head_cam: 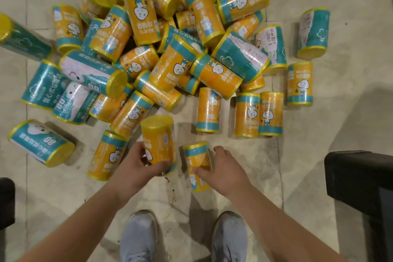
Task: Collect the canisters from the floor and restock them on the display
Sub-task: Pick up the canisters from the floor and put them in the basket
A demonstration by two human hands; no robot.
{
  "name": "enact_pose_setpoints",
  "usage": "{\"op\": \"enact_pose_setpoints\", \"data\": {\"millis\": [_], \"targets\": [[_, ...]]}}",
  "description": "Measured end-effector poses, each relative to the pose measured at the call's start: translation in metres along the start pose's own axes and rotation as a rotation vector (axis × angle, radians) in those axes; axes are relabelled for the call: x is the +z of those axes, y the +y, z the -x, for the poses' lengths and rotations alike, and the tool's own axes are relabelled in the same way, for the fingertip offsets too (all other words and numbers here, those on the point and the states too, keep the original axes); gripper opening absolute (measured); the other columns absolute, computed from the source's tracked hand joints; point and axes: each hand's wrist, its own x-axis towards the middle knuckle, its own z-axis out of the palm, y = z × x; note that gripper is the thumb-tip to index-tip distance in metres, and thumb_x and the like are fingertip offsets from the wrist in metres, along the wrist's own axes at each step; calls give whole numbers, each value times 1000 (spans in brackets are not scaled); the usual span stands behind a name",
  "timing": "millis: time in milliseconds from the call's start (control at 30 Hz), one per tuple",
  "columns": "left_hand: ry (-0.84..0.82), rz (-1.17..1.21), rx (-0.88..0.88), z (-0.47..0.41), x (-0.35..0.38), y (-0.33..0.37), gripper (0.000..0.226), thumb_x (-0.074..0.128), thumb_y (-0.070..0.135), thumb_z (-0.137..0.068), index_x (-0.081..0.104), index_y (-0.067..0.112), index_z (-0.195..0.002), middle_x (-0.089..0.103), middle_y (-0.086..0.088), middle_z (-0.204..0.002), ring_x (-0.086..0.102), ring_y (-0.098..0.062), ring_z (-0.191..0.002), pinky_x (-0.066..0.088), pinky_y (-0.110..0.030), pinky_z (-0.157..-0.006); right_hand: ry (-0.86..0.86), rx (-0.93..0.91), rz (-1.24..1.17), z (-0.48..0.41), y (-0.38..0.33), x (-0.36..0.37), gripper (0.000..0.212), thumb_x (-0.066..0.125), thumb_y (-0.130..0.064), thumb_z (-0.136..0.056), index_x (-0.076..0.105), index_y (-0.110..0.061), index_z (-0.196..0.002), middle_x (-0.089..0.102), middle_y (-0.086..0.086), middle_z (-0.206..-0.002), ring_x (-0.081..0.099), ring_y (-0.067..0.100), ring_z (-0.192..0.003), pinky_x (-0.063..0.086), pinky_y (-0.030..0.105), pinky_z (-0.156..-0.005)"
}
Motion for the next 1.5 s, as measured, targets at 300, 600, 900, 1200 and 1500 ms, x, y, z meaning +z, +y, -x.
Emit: {"op": "enact_pose_setpoints", "data": {"millis": [300,600,900,1200,1500], "targets": [[-34,-6,153,26,-33,27,71,88,30,-56,59,34,-121,73,11,-107,70,-7,-98,53,-27,-83,11,16,-178,-15,-18,20,94,71,-68,-41,47,-19,-118,46,-3,-107,56,19,-104,50,33,-87],[28,-54,257,125,-65,137,86,88,42,-45,52,40,-124,72,9,-112,69,-19,-103,56,-44,-90,284,-289,-490,120,-69,-101,74,91,-30,-66,48,-38,-126,57,-17,-118,57,-3,-106,49,16,-86],[28,-50,435,330,-104,309,80,91,35,-52,54,32,-122,73,2,-111,72,-17,-99,58,-42,-80,451,-546,-586,360,-174,-283,75,93,-23,-69,48,-46,-124,63,-21,-116,61,-1,-109,46,10,-86],[85,-148,738,588,-154,481,68,91,6,-64,55,30,-115,72,23,-98,69,3,-86,53,-16,-71,604,-850,-526,622,-271,-436,75,91,-21,-70,49,-47,-128,64,-21,-122,61,3,-113,48,20,-92],[153,-90,990,768,-188,554,73,88,31,-57,53,47,-119,69,30,-106,65,8,-100,55,-15,-71,763,-1091,-559,781,-320,-507,70,87,-60,-60,51,-62,-119,66,-24,-120,63,3,-111,51,33,-96]]}}
